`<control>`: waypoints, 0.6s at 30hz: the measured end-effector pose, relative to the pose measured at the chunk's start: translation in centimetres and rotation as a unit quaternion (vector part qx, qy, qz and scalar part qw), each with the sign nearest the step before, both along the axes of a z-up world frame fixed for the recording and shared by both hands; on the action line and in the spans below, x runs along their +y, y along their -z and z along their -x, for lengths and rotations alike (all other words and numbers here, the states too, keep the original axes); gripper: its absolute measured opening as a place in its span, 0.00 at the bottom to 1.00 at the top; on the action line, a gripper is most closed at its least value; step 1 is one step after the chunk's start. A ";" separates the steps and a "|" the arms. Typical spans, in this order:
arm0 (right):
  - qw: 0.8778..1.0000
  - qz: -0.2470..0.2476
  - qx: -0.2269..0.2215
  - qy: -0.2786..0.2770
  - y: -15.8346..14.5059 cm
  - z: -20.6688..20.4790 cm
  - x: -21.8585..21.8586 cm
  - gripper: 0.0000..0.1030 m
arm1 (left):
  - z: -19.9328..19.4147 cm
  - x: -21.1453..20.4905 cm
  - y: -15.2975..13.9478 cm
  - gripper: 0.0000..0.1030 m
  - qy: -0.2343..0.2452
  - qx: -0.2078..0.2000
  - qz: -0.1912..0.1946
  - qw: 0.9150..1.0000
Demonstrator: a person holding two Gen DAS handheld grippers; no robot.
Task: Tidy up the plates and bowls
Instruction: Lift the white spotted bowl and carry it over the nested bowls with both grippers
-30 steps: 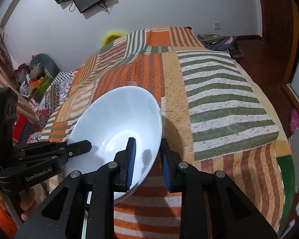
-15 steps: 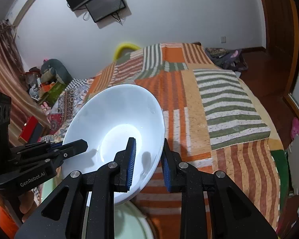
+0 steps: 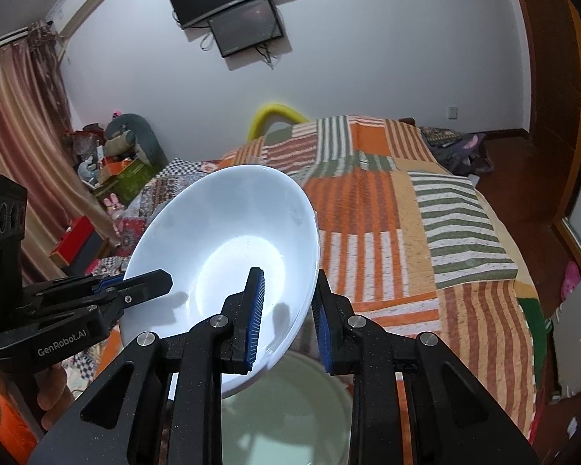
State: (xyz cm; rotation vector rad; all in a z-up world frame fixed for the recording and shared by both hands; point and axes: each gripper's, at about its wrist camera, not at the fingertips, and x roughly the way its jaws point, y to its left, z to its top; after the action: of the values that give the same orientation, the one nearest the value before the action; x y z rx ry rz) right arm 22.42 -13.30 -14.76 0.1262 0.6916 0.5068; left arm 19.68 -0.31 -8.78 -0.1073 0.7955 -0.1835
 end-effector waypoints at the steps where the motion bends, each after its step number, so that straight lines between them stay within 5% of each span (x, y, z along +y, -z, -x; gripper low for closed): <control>1: 1.000 0.000 -0.002 -0.003 -0.1 0.2 0.3 0.22 | 0.5 0.3 -0.2 0.12 -0.002 -0.003 0.000 1.000; 18: 0.998 -0.003 -0.010 -0.056 0.3 4.5 6.1 0.22 | 8.0 7.1 -1.0 0.12 -0.051 -0.019 0.007 0.998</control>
State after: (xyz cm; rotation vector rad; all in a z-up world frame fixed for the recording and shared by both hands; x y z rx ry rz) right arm 17.97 -7.25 -15.04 0.0880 0.6811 0.6174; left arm 11.64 6.75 -7.82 -0.1563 0.7486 -0.0939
